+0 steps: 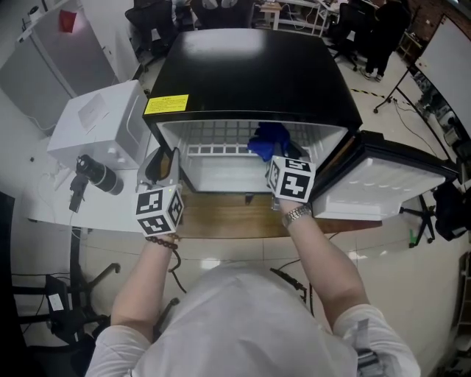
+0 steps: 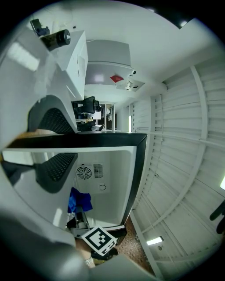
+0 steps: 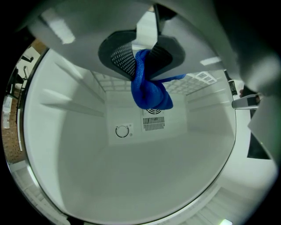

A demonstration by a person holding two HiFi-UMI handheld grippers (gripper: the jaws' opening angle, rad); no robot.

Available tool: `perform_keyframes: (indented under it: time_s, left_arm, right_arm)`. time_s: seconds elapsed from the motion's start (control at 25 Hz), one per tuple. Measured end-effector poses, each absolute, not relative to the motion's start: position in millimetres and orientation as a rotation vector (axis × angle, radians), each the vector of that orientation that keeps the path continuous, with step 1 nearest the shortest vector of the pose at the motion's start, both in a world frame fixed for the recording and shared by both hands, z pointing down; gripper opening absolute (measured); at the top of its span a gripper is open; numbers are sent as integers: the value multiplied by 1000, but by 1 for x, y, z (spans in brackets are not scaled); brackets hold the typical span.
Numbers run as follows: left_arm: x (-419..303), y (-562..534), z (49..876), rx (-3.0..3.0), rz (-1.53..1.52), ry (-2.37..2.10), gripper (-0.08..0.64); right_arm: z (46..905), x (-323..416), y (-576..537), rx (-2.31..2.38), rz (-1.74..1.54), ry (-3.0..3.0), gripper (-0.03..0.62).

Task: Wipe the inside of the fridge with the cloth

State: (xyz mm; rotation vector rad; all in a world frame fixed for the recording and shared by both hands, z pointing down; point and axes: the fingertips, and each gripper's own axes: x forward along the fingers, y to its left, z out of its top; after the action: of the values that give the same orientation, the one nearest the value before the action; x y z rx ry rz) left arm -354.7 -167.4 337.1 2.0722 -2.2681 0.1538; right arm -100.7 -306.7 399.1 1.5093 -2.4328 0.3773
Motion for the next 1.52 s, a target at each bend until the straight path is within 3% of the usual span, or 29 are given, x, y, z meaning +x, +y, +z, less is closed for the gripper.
perform_keyframes:
  time_s: [0.52, 1.28, 1.52]
  left_arm:
    - [-334, -153, 353, 2049, 174, -2248, 101]
    - [-221, -197, 341, 2396, 229, -1931, 101]
    - [-170, -214, 335, 2645, 242, -1573, 165]
  right_arm:
    - [398, -59, -310, 1580, 381, -2382, 55]
    - [371, -41, -291, 1630, 323, -2459, 55]
    - [350, -56, -265, 1447, 269, -2611, 55]
